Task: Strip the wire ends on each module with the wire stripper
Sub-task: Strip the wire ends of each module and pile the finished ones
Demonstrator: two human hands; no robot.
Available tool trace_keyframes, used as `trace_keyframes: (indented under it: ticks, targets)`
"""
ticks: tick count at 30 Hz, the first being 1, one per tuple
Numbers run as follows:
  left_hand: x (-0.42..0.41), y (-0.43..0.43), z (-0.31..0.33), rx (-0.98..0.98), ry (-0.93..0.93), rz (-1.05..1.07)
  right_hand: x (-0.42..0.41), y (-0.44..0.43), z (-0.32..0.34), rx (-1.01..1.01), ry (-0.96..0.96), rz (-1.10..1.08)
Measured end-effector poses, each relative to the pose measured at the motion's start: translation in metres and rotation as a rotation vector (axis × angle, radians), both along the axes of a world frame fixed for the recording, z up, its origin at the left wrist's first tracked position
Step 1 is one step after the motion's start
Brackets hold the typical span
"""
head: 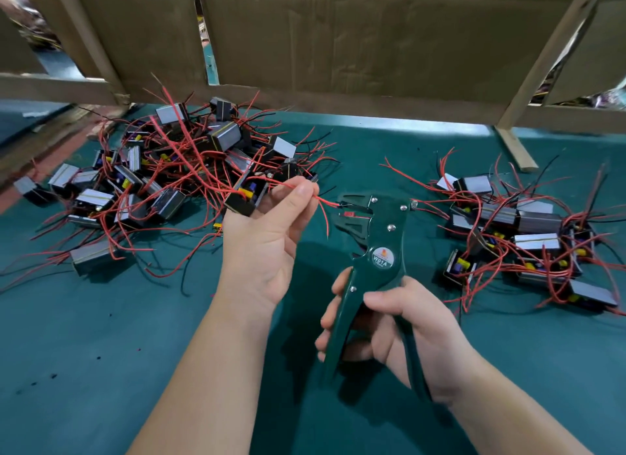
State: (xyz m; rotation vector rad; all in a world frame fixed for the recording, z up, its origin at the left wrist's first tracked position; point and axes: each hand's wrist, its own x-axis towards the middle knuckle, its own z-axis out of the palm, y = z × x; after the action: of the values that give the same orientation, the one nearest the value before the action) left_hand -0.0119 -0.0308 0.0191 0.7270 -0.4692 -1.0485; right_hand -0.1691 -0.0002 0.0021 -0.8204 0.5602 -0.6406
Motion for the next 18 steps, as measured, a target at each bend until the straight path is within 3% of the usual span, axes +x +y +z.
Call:
trace_keyframes:
  ticks: [9,18]
  targets:
    - [-0.0034,-0.0003,-0.0082,-0.070,-0.259,0.118,-0.0010,0.0011,0.0004,-0.058,0.010,-0.035]
    - [-0.0076,0.0026,-0.0054,-0.091,-0.337,0.156,-0.0043,-0.0003,-0.0034,-0.111,0.103,-0.054]
